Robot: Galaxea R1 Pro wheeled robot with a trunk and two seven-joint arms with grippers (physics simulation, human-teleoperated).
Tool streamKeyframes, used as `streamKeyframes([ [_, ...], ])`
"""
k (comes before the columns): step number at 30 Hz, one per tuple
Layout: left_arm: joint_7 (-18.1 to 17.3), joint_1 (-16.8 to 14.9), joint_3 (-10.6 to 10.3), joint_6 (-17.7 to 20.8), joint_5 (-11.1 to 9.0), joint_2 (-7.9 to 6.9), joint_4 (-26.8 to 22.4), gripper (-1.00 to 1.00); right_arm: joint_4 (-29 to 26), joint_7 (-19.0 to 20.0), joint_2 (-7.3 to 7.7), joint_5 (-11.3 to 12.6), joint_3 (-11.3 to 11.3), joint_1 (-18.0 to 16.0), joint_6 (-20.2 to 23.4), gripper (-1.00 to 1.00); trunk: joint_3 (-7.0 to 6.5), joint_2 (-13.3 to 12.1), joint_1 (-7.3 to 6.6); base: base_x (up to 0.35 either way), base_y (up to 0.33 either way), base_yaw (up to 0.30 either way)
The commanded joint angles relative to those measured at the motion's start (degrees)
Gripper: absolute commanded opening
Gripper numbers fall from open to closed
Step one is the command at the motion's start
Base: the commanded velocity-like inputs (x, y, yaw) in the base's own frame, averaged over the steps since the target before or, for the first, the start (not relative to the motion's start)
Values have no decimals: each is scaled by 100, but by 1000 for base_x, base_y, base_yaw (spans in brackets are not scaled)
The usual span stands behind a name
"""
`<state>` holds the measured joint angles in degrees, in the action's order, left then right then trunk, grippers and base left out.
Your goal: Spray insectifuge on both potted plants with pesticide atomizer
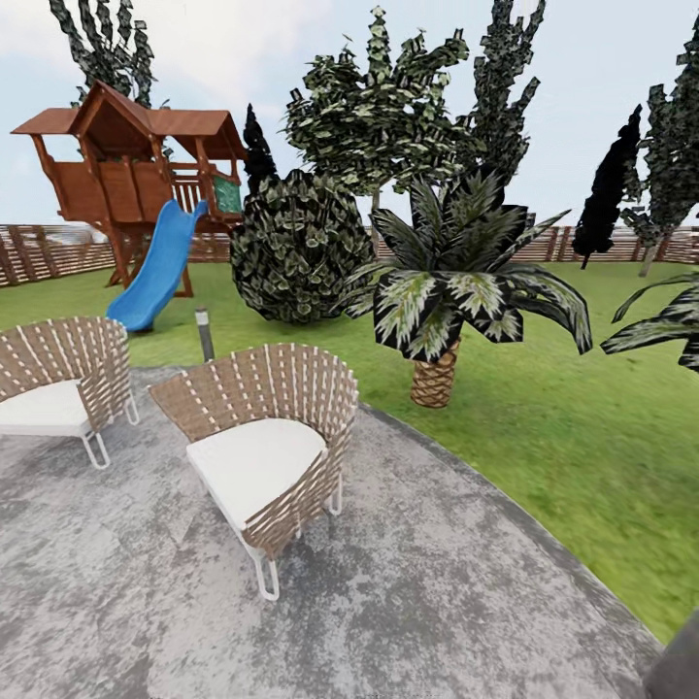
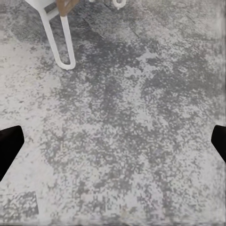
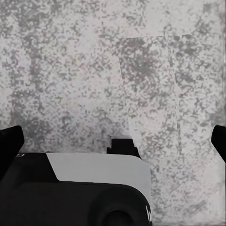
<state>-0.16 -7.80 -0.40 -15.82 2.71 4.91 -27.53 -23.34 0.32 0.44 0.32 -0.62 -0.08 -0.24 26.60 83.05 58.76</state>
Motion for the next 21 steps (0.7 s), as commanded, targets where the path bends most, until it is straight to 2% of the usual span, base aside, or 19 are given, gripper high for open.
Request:
streamKeyframes([
  [1, -2, -2, 5, -17, 28, 1, 2, 100, -4, 3, 0, 4, -7, -1, -2, 100, 5, 3, -3, -305, -79, -272],
  [12, -2, -2, 13, -17, 28, -7, 2, 100, -4, 3, -4, 1, -2, -1, -2, 100, 5, 3, -3, -311, -17, -272],
  [21, 3, -2, 13, -17, 24, -8, 2, 100, -4, 3, -1, 4, -6, -1, -2, 100, 5, 3, -3, -94, 0, -273],
])
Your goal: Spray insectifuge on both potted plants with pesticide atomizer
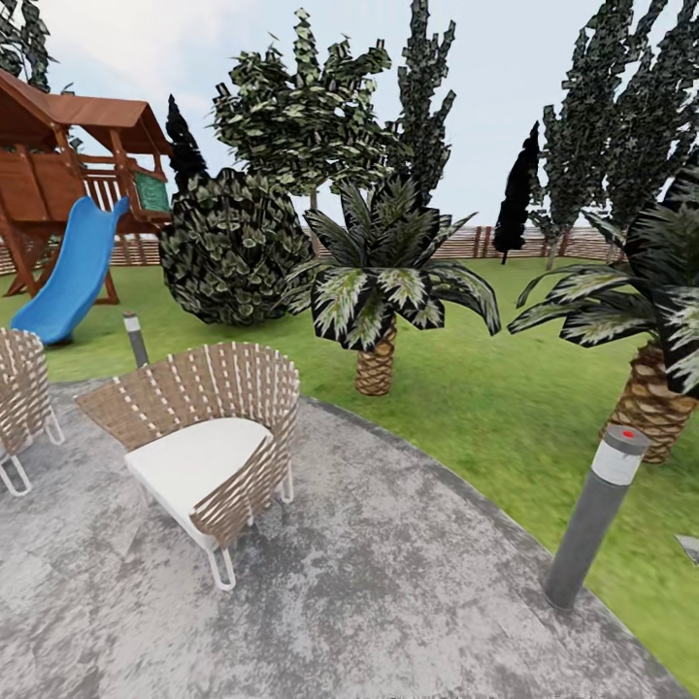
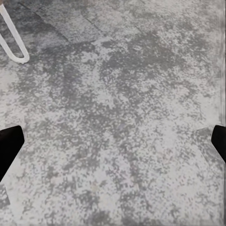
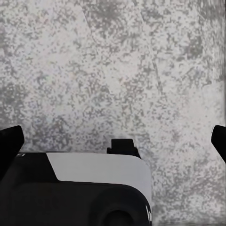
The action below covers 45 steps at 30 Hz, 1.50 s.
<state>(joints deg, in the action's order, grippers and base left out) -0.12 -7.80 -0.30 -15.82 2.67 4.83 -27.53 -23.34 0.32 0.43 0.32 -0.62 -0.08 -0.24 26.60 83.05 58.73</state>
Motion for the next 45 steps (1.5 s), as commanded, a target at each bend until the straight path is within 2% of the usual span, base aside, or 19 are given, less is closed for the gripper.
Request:
streamKeyframes([
  [1, 0, -3, 4, -18, 28, 0, 2, 100, -4, 3, -1, 3, -4, -1, -2, 100, 5, 3, 0, -12, 0, -273],
  [16, 3, -3, 4, -18, 32, 0, 2, 100, -4, 3, 0, 4, -4, -1, -2, 100, 5, 3, 0, -2, 0, -273],
  [36, 3, -3, 12, -18, 32, -1, 2, 100, -4, 3, 8, 10, -20, -1, -2, 100, 365, 805, 439, 0, 0, -273],
  [40, 3, -3, 26, -18, 29, -8, 2, 100, -10, 3, 16, 12, -185, -1, -2, 100, 436, 965, 527, 0, 0, -273],
  [41, 3, -3, 33, -18, 25, -11, 2, 100, -11, 6, 17, 12, -283, -1, -2, 100, 454, 1006, 549, 0, 0, -273],
  [45, 3, -3, 38, -18, 23, -19, 2, 100, -8, 9, 15, 12, -391, -1, -2, 100, 526, 1166, 636, 0, 0, -268],
])
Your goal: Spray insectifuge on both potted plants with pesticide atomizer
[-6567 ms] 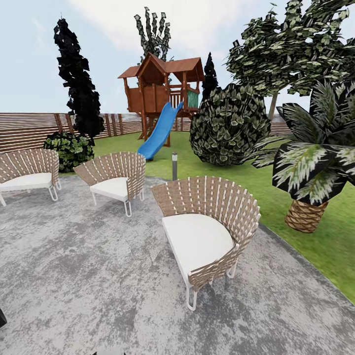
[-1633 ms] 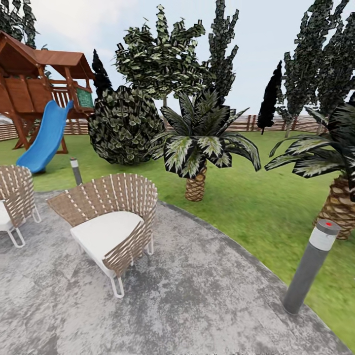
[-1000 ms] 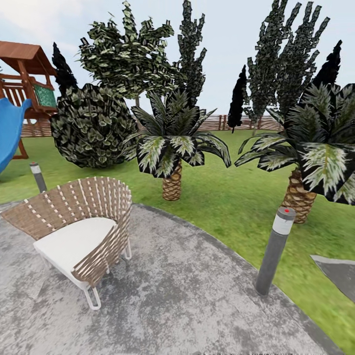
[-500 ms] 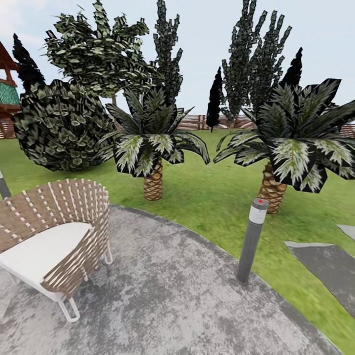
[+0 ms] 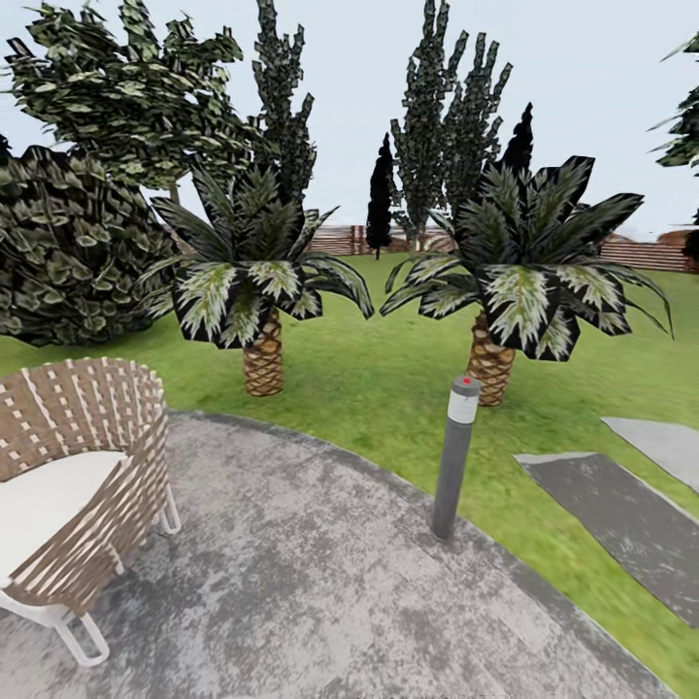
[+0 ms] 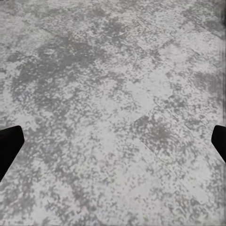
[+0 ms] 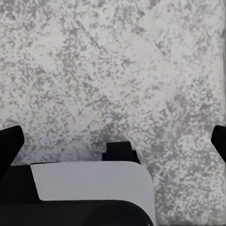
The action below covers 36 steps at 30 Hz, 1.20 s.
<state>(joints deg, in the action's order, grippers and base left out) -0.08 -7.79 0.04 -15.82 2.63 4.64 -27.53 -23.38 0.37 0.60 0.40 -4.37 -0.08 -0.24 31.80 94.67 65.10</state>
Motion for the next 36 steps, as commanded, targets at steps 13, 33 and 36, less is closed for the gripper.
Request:
streamKeyframes([
  [13, -1, -17, 8, -9, 46, -14, -249, 100, -236, 5, 6, 6, -55, -1, -2, 100, 185, 405, 220, 0, 0, -267],
  [33, -26, -20, -8, 1265, 511, -194, -1884, 100, -2662, 33, 4, 11, -66, -1, 1388, 100, 365, 806, 439, 0, 0, -256],
  [36, -27, -20, -5, 1221, 511, -192, -1899, 100, -2661, 33, 2, 6, -66, -1, 1387, 100, 419, 926, 505, 0, 0, -50],
])
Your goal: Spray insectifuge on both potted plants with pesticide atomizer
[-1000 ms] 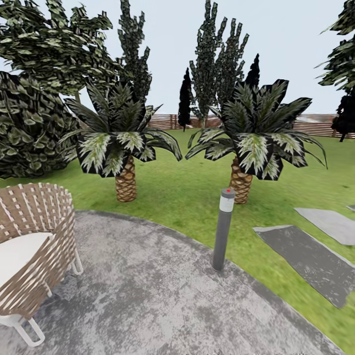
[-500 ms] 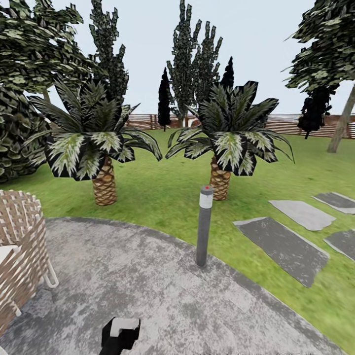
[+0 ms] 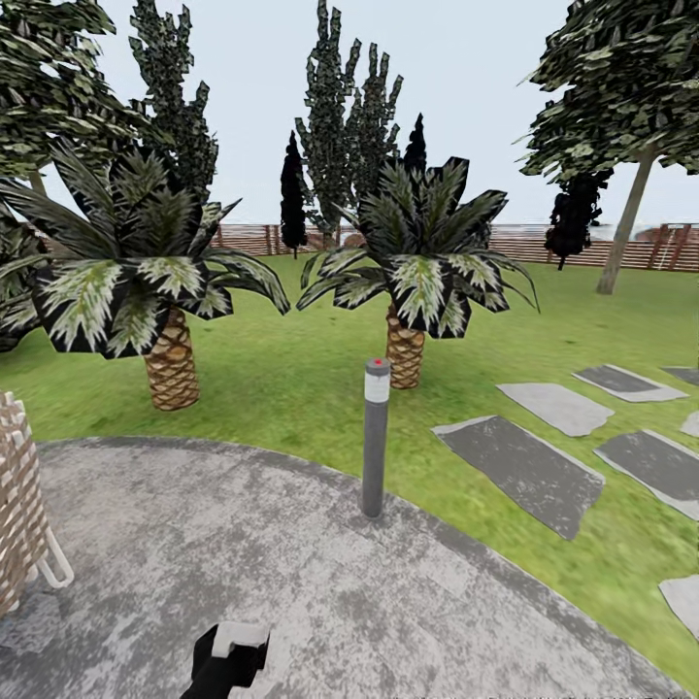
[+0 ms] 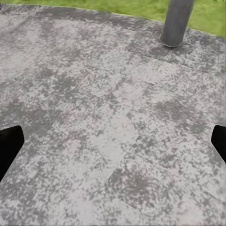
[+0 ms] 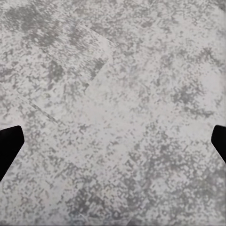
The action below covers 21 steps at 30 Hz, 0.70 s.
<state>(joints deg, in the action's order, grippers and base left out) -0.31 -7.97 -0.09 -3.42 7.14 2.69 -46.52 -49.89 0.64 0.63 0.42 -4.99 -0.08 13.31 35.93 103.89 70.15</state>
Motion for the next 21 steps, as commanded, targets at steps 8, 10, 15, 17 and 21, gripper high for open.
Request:
streamKeyframes([
  [8, -7, -11, 9, -44, 59, 3, -374, 100, -2, -27, -2, 10, -10, -1, 32, 100, 137, 325, 176, 0, 0, -120],
  [10, -10, -11, 8, -44, 59, 3, -383, 100, 2, -28, -2, 13, -10, -1, 32, 100, 167, 405, 220, 0, 0, -243],
  [15, -12, -11, 1, -44, 55, 11, -392, 100, 11, -4, -1, 19, -11, -1, 32, 100, 243, 606, 330, 0, 0, -252],
  [17, -12, -11, 1, -44, 54, 11, -389, 100, 13, 4, -1, 19, -11, -1, 32, 100, 274, 686, 374, 0, 0, -257],
  [21, -13, -11, 1, -44, 55, 11, -385, 100, 10, 14, -1, 21, -14, -1, 32, 100, 336, 846, 461, 0, 0, -258],
])
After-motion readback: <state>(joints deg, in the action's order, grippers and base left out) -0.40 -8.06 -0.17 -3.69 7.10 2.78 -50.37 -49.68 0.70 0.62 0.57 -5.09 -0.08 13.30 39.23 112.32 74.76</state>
